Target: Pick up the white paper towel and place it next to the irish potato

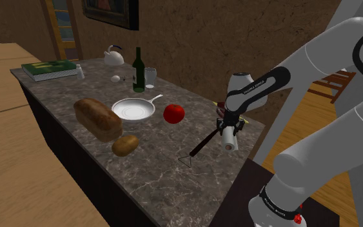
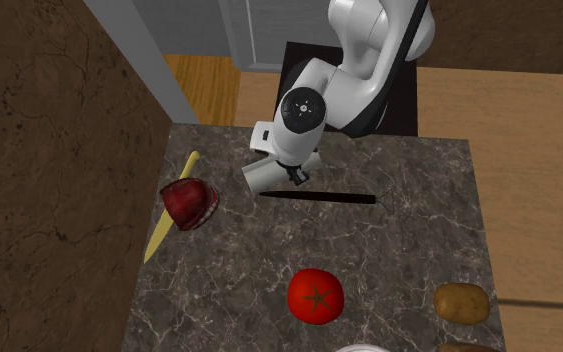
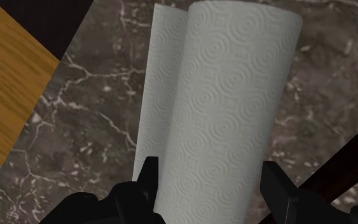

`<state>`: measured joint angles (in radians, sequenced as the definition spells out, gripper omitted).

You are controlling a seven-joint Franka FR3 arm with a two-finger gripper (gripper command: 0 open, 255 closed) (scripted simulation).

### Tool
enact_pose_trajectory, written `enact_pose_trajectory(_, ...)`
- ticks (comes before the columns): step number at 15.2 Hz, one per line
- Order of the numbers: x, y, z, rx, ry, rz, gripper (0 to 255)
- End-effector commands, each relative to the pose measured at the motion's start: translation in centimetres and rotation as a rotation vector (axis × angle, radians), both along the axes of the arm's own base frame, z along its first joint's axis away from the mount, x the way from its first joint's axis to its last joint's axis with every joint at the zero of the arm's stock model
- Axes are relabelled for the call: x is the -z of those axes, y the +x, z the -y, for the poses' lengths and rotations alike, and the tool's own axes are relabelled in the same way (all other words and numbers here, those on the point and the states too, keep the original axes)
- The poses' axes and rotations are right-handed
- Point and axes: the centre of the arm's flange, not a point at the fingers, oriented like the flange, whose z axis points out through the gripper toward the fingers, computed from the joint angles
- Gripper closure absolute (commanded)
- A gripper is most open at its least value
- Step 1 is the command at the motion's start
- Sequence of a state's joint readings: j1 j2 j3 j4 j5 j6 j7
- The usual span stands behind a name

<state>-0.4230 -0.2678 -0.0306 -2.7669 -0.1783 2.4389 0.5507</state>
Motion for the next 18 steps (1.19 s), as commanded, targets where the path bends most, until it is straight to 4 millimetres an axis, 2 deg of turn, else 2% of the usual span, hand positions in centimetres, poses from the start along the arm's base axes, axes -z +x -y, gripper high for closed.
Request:
enact_pose_trajectory(1, 0.0, 0.0, 0.0, 0.000, 0.000, 0.000, 255)
enact_pose_trajectory(7, 0.0, 0.0, 0.0, 0.000, 0.000, 0.000, 255)
enact_pose_trajectory(18, -5.8, 0.0, 0.0, 0.000, 0.000, 0.000, 255)
